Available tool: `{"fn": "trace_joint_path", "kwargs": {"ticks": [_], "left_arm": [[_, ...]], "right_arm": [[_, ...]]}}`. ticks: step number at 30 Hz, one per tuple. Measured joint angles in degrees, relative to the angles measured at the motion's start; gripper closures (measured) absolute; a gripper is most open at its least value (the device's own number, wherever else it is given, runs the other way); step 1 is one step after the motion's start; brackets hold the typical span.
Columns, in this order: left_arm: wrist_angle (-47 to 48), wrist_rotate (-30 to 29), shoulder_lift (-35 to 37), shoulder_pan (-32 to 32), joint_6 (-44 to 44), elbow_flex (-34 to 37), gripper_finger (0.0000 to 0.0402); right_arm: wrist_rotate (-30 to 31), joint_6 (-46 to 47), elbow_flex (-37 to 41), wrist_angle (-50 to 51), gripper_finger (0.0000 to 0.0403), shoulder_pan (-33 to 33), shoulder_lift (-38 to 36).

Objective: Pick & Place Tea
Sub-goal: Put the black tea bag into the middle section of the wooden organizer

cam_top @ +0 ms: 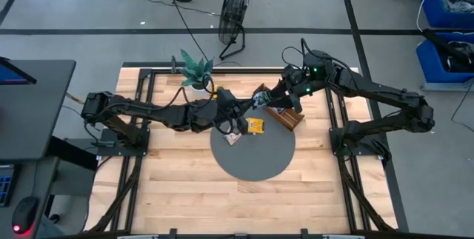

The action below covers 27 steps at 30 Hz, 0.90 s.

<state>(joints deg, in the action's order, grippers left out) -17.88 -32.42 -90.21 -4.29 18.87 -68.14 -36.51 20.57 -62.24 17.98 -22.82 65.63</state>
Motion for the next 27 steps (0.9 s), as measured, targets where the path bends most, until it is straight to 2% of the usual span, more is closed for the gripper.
{"fn": "trace_joint_path", "kwargs": {"ticks": [6,14,21,27], "left_arm": [[-0.58,0.04,0.00,-0.02,-0.06,0.00,0.0400],[-1.80,0.16,0.00,0.28,-0.22,0.00,0.0400],[-1.50,-0.52,0.00,0.31,-0.22,0.00,0.0382],[-0.40,-7.73,0.22,-1.17,0.22,0.00,0.0360]], "right_arm": [[1.07,-0.97,0.00,-0.89,0.0222,0.25,0.00],[1.50,-3.88,0.00,-2.34,0.0385,0.60,0.16],[2.98,-5.18,0.00,-2.01,0.0399,0.66,0.17],[4.32,-5.63,0.00,-0.73,0.0401,-0.29,0.17]]}}
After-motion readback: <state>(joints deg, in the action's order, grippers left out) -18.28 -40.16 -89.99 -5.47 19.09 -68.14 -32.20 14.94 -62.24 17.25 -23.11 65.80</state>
